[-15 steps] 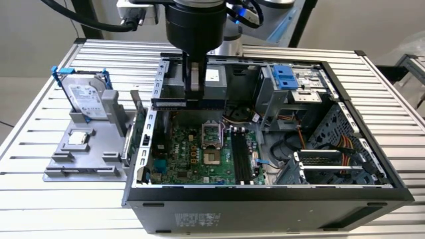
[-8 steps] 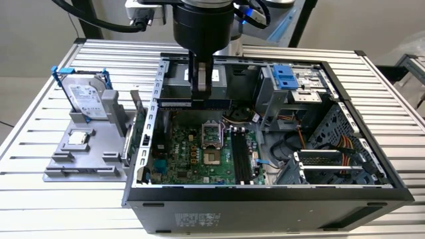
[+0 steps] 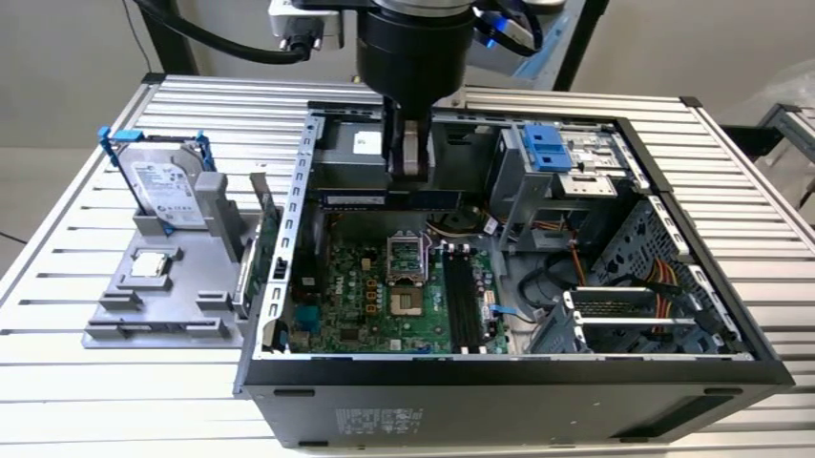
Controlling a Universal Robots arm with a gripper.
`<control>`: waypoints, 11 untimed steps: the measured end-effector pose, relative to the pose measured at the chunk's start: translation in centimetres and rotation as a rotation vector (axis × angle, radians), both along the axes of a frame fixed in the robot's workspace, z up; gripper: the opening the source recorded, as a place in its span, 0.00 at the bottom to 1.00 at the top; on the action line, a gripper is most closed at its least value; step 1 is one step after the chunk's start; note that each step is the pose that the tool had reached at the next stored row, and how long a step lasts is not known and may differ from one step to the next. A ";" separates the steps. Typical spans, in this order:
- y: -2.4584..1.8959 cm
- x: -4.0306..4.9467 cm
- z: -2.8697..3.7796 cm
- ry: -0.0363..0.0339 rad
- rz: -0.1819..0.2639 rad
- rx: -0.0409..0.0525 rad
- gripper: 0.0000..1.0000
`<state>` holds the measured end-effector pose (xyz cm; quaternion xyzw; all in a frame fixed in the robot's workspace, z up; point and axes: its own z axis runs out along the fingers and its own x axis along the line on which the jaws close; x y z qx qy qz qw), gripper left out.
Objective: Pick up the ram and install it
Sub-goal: 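Pick up the ram and move it above insertion slot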
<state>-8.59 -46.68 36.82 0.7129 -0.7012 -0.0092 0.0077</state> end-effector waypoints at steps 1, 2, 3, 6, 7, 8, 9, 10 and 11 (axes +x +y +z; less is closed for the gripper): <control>0.00 0.14 0.00 0.0000 -0.002 0.0000 0.00; 0.00 0.28 0.00 0.0000 -0.003 0.0000 0.00; 0.00 0.41 0.00 0.0001 -0.005 0.0001 0.00; 0.00 0.77 0.00 0.0003 -0.012 0.0001 0.00; 0.00 0.89 0.00 0.0004 -0.014 0.0001 0.00; 0.00 1.01 0.00 0.0004 -0.015 0.0000 0.00; 0.00 1.13 0.00 0.0004 -0.016 0.0000 0.00; 0.00 1.25 0.00 0.0004 -0.016 0.0001 0.00; 0.00 1.39 0.00 0.0004 -0.016 0.0001 0.00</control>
